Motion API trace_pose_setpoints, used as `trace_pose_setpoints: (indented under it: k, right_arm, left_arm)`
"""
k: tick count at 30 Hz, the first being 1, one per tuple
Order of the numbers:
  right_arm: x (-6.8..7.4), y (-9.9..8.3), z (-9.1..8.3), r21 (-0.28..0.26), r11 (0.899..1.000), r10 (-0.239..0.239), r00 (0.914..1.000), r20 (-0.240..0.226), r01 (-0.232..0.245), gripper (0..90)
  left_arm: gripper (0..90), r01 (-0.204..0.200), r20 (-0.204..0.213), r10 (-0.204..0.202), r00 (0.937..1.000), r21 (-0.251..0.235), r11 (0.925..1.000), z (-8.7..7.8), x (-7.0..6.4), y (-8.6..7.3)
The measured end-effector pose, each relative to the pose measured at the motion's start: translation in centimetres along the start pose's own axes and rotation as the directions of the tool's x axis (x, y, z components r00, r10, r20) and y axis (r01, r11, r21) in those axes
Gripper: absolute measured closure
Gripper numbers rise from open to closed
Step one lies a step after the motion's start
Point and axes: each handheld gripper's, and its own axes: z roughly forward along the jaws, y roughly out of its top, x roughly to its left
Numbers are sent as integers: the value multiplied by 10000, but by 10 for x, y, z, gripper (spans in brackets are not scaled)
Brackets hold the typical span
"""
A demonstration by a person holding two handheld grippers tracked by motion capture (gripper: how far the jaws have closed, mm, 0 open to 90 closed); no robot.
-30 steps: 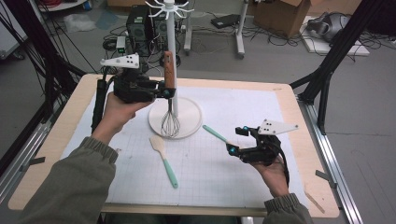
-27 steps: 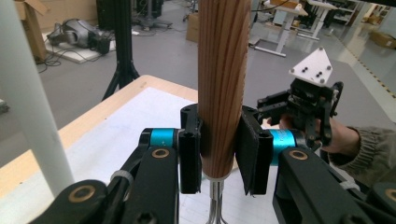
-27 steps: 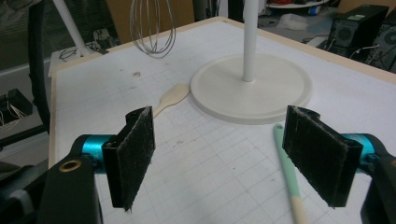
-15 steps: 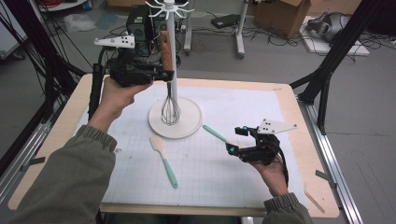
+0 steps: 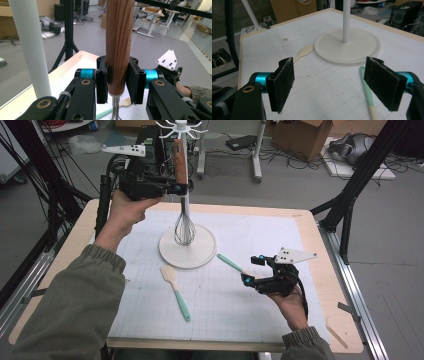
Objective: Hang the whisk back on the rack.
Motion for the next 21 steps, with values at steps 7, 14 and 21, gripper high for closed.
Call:
trace_pose_setpoints:
  k: [7,14,21]
  right_arm:
    - [-1,0,-1,-30,10000,72,10000,-50,-72,237]
    - [-1,0,-2,-94,9999,116,9999,-68,-117,236]
    - [-1,0,-2,-147,9999,73,9999,-88,-75,237]
  left_arm:
    - [719,127,92,-125,9999,-221,9997,2,4,3]
    - [719,313,19,-312,9995,-248,9992,3,9,2]
    - [718,474,-134,-477,9988,-195,9987,7,14,0]
